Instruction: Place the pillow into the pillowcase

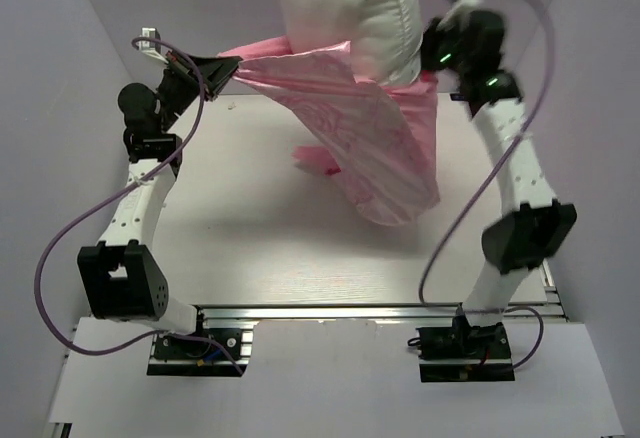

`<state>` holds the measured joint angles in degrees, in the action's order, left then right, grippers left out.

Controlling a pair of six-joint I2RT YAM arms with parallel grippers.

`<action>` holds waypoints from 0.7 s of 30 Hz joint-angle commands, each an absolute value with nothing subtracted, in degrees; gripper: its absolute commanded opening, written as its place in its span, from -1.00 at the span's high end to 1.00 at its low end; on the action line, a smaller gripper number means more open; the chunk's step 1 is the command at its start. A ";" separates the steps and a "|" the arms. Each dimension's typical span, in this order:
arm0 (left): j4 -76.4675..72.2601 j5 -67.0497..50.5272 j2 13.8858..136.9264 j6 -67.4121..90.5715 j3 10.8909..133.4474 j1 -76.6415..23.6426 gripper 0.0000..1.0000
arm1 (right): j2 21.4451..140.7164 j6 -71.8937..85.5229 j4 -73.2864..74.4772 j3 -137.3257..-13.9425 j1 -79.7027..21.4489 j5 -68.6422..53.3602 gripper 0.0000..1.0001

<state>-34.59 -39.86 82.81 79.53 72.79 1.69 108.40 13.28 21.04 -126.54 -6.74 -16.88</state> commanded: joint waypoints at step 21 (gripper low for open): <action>-48.07 -41.84 83.93 84.90 73.65 3.43 1.00 | 83.99 6.44 2.29 -111.21 -28.96 -16.87 1.00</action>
<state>-41.54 -41.60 86.21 83.13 73.76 2.92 100.68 7.20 11.84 -111.81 -11.94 -13.04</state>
